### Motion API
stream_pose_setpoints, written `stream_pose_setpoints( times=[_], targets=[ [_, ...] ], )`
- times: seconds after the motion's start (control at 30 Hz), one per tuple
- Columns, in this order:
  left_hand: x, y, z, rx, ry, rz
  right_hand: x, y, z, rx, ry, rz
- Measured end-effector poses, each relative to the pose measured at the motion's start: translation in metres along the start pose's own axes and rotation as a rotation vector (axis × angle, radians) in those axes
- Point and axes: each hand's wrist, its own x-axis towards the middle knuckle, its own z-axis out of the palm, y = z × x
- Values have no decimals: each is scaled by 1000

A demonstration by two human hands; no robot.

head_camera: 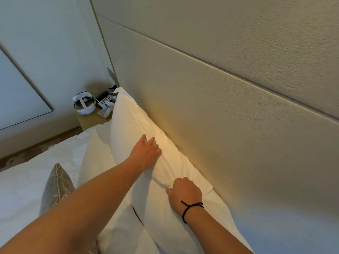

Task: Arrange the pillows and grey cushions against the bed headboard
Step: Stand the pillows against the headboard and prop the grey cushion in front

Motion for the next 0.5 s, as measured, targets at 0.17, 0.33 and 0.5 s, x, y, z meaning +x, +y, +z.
stream_pose_setpoints(
  times=[0.17, 0.33, 0.5],
  targets=[
    [16, 1, -5, -93, 14, 23, 8, 1, -4, -26, -15, -16],
    [6, -24, -3, -113, 196, 68, -1, -3, -30, 55, 6, -102],
    [-16, -42, -2, -333, 380, 10, -24, -8, -51, 44, 117, -189]
  ],
)
